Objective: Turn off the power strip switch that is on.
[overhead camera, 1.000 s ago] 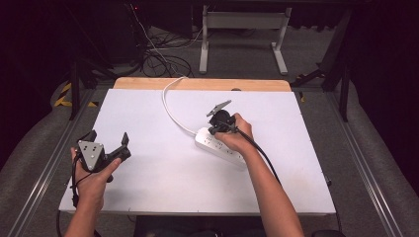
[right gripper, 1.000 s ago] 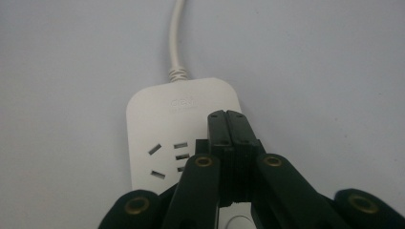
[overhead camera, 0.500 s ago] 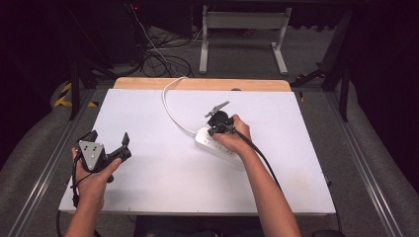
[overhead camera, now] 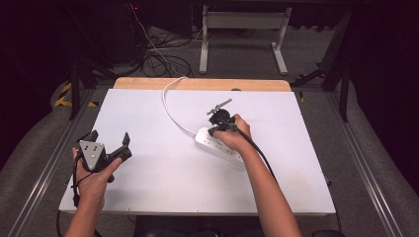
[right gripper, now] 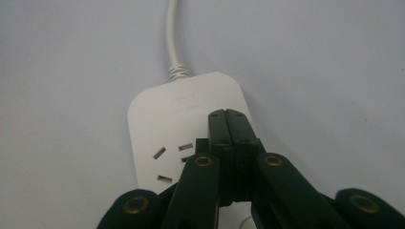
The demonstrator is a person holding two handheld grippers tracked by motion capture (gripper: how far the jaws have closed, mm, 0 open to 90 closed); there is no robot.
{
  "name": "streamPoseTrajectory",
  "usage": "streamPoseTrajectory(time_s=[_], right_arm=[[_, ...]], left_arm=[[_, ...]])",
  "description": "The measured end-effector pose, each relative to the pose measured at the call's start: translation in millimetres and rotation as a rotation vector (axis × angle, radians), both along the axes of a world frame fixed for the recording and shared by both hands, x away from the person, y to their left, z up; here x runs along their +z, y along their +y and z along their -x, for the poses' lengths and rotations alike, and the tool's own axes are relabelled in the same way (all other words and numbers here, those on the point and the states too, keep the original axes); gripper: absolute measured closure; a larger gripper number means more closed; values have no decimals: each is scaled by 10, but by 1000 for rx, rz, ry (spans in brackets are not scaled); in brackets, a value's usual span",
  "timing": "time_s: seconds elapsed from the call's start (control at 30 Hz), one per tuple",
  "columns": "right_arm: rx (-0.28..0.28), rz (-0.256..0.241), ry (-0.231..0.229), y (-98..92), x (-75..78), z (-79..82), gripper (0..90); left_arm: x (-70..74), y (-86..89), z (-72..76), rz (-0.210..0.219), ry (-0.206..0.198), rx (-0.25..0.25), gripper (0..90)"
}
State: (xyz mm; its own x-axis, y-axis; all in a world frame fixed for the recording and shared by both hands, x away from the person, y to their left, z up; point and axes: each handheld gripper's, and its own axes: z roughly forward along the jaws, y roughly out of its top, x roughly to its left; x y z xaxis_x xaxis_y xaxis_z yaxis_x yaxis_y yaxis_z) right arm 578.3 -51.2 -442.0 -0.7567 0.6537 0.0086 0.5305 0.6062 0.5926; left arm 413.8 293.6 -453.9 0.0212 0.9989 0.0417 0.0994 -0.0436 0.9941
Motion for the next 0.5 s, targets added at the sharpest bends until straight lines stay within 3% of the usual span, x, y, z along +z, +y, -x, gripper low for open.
streamPoseTrajectory(time_s=[0.33,0.5], right_arm=[[-9,14,34,25,21,-12,900],[-32,-8,62,10,20,-34,900]], left_arm=[[-1,-1,-8,2,3,-3,53],[-3,-2,-6,5,4,-4,53]])
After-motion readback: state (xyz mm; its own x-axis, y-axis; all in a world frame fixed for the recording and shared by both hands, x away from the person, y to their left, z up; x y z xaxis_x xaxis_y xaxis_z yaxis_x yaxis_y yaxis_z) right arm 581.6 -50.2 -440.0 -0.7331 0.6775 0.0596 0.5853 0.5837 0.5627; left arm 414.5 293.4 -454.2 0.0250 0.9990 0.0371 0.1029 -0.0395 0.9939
